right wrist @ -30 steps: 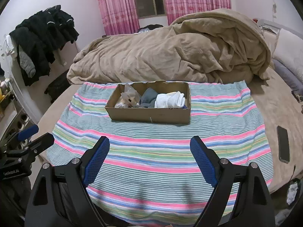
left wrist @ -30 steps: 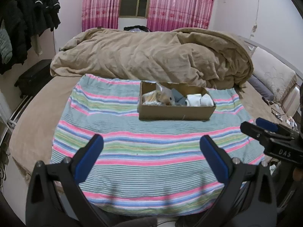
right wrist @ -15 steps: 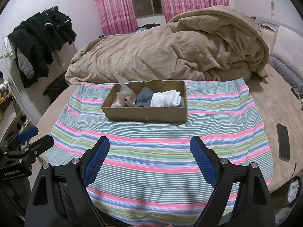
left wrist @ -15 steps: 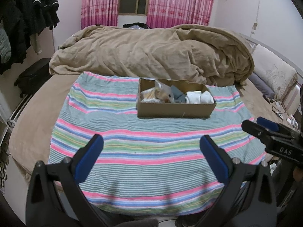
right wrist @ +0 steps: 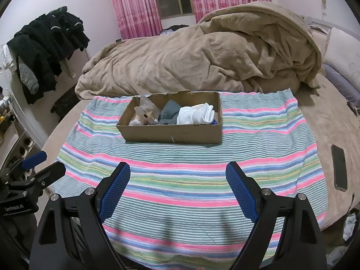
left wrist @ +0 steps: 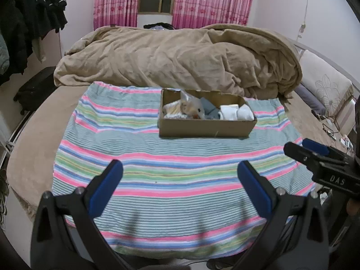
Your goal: Organize objects
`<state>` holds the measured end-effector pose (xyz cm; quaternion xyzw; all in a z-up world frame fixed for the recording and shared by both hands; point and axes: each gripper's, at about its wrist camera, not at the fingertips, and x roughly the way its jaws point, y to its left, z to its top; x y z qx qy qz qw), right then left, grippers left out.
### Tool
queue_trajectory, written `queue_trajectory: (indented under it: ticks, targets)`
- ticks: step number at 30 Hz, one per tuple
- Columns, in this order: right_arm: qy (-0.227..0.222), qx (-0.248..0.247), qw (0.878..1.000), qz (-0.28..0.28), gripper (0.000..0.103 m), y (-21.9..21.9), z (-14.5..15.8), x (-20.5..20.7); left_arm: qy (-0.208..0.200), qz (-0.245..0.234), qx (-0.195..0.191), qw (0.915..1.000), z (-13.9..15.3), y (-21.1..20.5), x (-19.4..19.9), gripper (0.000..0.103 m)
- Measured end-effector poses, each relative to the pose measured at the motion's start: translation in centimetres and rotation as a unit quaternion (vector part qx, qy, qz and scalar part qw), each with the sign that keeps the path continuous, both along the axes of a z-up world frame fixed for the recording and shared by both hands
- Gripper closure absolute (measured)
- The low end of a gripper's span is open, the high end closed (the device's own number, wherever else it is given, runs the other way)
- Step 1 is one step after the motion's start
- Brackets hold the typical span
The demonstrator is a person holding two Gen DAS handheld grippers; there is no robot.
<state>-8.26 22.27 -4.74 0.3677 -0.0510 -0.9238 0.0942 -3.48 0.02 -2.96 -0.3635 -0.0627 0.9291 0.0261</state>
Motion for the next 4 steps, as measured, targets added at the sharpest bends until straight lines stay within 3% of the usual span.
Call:
queue_trajectory:
  ticks: [4]
  targets:
    - [-0.003,0.0,1.0,0.001,0.014,-0.03,-0.45,-0.49,0.001,-0.007,0.008,0.9999,-0.28,-0.01,-0.61,0.001]
